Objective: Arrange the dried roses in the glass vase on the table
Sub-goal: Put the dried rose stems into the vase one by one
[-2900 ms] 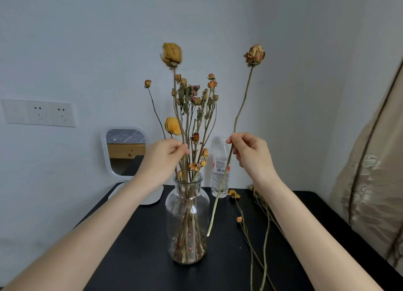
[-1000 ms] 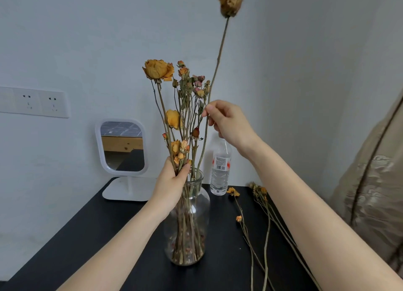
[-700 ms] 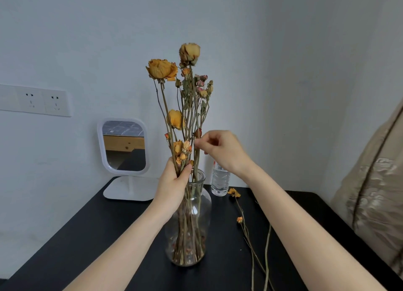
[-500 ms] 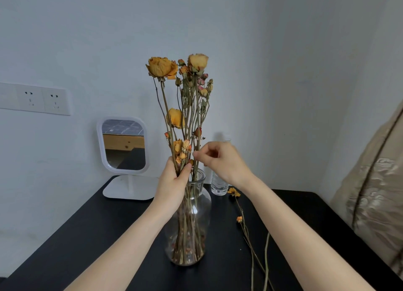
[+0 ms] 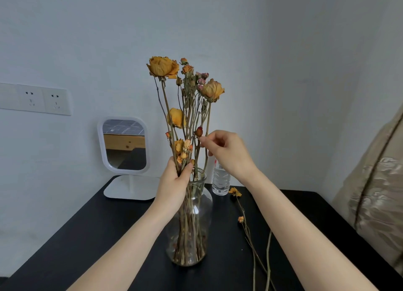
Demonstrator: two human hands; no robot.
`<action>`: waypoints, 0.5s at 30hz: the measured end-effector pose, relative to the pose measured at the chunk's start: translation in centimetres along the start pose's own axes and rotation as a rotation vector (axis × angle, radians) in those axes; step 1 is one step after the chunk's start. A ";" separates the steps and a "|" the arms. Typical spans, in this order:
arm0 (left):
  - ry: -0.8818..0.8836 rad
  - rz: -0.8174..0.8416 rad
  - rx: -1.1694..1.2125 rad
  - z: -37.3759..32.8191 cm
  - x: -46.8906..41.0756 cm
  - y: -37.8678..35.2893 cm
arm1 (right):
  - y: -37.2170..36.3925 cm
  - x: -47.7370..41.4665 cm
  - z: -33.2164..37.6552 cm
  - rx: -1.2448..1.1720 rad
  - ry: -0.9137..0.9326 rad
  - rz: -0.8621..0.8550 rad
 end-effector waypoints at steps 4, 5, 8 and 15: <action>0.016 -0.016 -0.007 -0.1 0.2 0.0 | 0.1 0.3 -0.5 0.009 -0.013 0.000; 0.020 -0.020 -0.008 -0.2 0.2 0.0 | 0.2 0.2 -0.5 0.013 -0.015 0.000; 0.019 -0.026 -0.008 -0.2 0.2 0.0 | 0.1 0.3 -0.7 0.005 -0.034 -0.005; 0.019 0.000 0.043 0.1 0.5 0.5 | 0.6 1.2 -1.0 -0.054 -0.087 -0.004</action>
Point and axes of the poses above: each hand's wrist, its own x-axis away from the middle knuckle, its own y-axis out of the back of the hand, z = x × y, the point moved 3 cm from there along -x, towards the middle knuckle, and after that the axes turned 8 degrees about y, right-handed, at the moved point
